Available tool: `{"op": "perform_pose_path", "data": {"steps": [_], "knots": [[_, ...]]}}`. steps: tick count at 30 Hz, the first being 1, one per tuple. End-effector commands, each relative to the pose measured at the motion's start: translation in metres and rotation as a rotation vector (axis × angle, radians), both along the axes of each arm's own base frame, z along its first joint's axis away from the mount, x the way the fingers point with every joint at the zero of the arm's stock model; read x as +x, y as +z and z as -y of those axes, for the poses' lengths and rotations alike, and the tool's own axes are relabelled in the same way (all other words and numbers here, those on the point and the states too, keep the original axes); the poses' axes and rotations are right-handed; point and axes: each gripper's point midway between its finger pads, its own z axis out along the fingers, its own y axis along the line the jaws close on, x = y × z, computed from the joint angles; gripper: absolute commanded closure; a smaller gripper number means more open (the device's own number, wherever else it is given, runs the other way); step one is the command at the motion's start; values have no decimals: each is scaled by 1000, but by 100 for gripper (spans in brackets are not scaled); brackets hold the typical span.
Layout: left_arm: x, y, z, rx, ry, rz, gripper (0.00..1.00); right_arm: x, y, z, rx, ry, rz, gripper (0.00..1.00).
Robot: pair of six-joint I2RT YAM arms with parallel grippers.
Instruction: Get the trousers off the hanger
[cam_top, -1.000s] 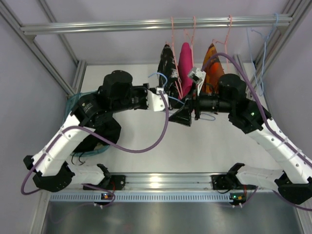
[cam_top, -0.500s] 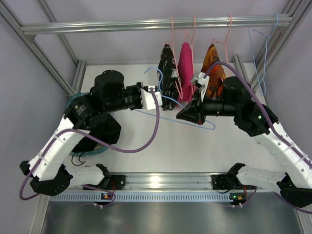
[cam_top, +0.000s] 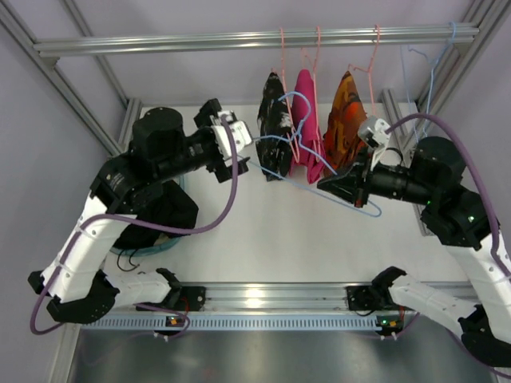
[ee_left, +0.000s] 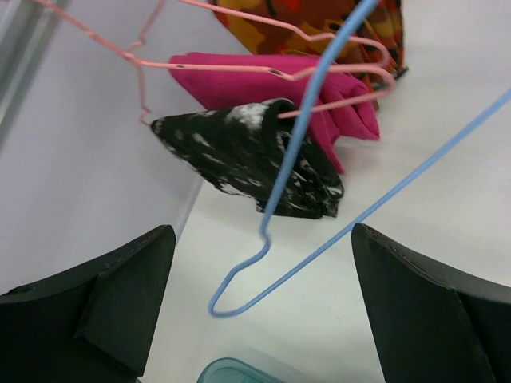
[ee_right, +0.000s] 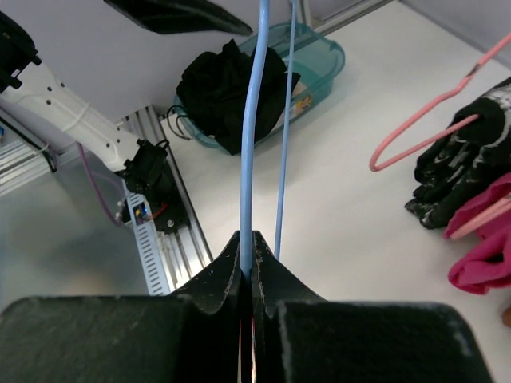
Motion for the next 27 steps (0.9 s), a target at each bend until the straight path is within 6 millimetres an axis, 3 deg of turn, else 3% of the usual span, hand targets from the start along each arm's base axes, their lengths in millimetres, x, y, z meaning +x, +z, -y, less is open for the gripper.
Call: {"op": "perform_pose_path", "data": {"steps": [1, 7, 9, 11, 19, 22, 27], "knots": [[-2, 79, -22, -262, 83, 92, 2, -8, 31, 20, 63, -51, 84, 100], [11, 95, -38, -365, 154, 75, 2, -27, 78, 57, 160, -179, 227, 100], [14, 99, -40, -396, 163, 56, 2, -26, 84, 70, 162, -253, 258, 100], [19, 103, -42, -414, 181, 47, 2, -39, 93, 86, 182, -328, 312, 100], [32, 98, -29, -430, 174, -9, 2, -72, 126, 160, 146, -875, 533, 100], [35, 100, -23, -449, 162, -33, 2, -70, 113, 184, 81, -1065, 475, 100], [37, 102, -18, -482, 161, -65, 2, -58, 89, 196, 17, -1144, 369, 100]]}}
